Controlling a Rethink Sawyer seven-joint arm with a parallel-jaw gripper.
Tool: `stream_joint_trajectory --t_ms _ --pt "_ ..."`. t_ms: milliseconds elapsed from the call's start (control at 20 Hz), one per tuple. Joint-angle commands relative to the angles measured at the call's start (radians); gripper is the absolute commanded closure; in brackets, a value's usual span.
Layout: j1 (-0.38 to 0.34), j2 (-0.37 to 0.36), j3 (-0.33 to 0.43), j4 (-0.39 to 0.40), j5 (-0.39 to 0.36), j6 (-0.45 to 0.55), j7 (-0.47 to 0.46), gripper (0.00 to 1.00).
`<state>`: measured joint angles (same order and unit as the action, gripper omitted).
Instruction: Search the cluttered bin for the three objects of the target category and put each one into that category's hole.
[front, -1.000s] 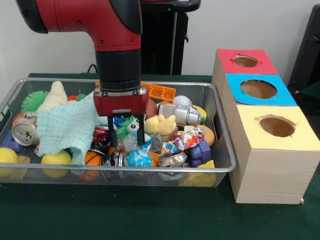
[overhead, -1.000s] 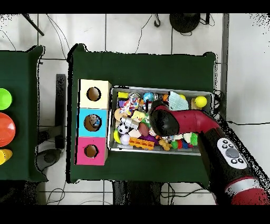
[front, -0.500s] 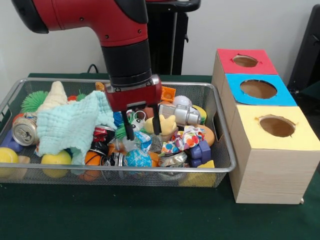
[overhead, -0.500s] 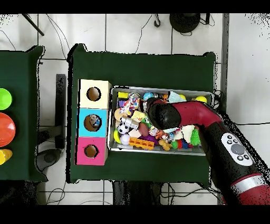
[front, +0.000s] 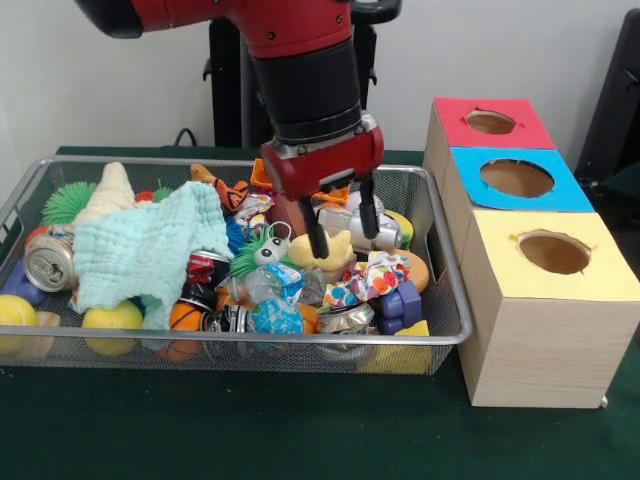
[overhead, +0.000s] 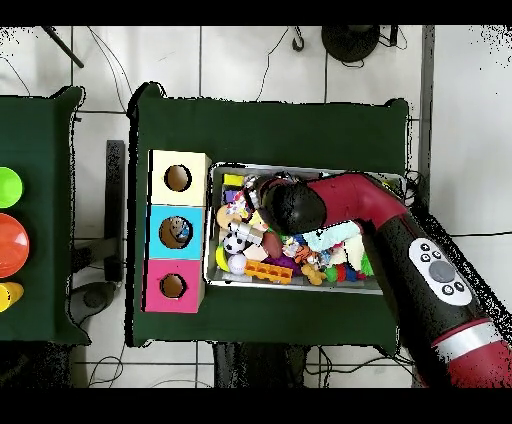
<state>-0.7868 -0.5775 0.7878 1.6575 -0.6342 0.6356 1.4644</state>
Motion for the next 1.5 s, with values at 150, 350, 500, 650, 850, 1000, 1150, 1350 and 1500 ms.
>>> stream_joint_trajectory --t_ms 150,350,500,650,850,1000,1150,1350,1500 --pt "-0.028 -0.028 0.137 0.009 -0.070 0.178 -0.518 0.00" --pt "-0.017 0.014 0.136 -0.108 -0.067 0.232 -0.587 0.00" --pt "-0.003 0.048 0.134 -0.173 -0.067 0.257 -0.618 0.00" --pt "0.009 0.067 0.133 -0.220 -0.066 0.272 -0.636 0.00" --pt "0.017 0.070 0.130 -0.241 -0.067 0.271 -0.635 0.00" --pt "0.019 0.068 0.128 -0.238 -0.069 0.269 -0.639 0.00" --pt "0.031 0.084 0.122 -0.260 -0.075 0.278 -0.655 0.00" --pt "0.049 0.084 0.116 -0.279 -0.076 0.307 -0.675 0.00" --pt "0.039 0.070 0.119 -0.281 -0.069 0.325 -0.700 0.00"
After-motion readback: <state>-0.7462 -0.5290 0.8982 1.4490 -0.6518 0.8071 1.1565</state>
